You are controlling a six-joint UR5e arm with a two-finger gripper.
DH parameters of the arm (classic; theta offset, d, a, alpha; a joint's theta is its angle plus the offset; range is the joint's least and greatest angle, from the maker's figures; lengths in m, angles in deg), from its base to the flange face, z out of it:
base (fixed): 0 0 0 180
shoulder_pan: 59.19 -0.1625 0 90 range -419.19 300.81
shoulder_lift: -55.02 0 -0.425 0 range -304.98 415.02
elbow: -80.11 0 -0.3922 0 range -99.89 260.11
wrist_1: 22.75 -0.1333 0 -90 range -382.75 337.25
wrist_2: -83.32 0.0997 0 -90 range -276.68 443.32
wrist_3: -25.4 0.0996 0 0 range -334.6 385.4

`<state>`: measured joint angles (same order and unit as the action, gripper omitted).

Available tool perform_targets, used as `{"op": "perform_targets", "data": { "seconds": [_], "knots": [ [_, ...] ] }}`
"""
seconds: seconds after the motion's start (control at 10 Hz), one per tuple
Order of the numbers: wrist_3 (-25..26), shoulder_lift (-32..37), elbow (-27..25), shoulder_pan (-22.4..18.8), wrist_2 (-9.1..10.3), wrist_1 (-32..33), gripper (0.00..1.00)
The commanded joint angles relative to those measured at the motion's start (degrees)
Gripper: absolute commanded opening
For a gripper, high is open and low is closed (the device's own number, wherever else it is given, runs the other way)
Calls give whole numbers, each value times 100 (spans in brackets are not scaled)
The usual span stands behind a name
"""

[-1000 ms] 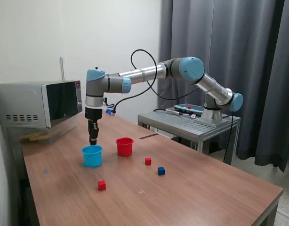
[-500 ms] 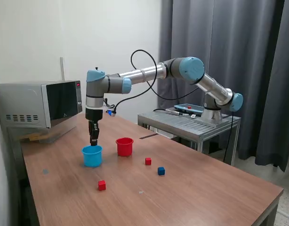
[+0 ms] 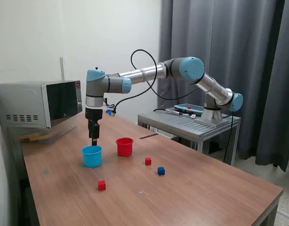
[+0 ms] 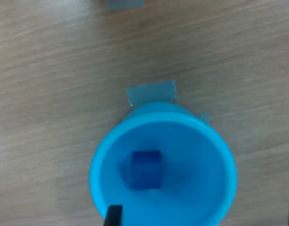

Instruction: Place red objects in the red bin, and blue objects in the blue bin.

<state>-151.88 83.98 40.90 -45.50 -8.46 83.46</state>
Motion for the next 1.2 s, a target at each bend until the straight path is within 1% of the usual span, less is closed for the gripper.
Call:
{"op": "perform_targets", "data": {
  "seconds": [0.0,0.1,0.2,0.3,0.4,0.5,0.6,0.8,0.9,1.0,1.1],
  "knots": [
    [0,-5,-25,-15,-6,5,100],
    [9,91,-165,-50,2,13,100],
    [9,335,-462,-85,2,31,100],
    [18,816,-1083,-346,-6,40,100],
    [27,1178,-1567,-436,-6,49,100],
    [131,1486,-1920,-559,-15,31,100],
    [359,1750,-2281,-647,-15,14,100],
    [519,1928,-2940,-884,-15,13,100],
    [528,1955,-3144,-1077,2,40,100],
    [571,1973,-3459,-1279,20,101,100],
    [702,1999,-3819,-1550,81,441,100]
  ]
}}
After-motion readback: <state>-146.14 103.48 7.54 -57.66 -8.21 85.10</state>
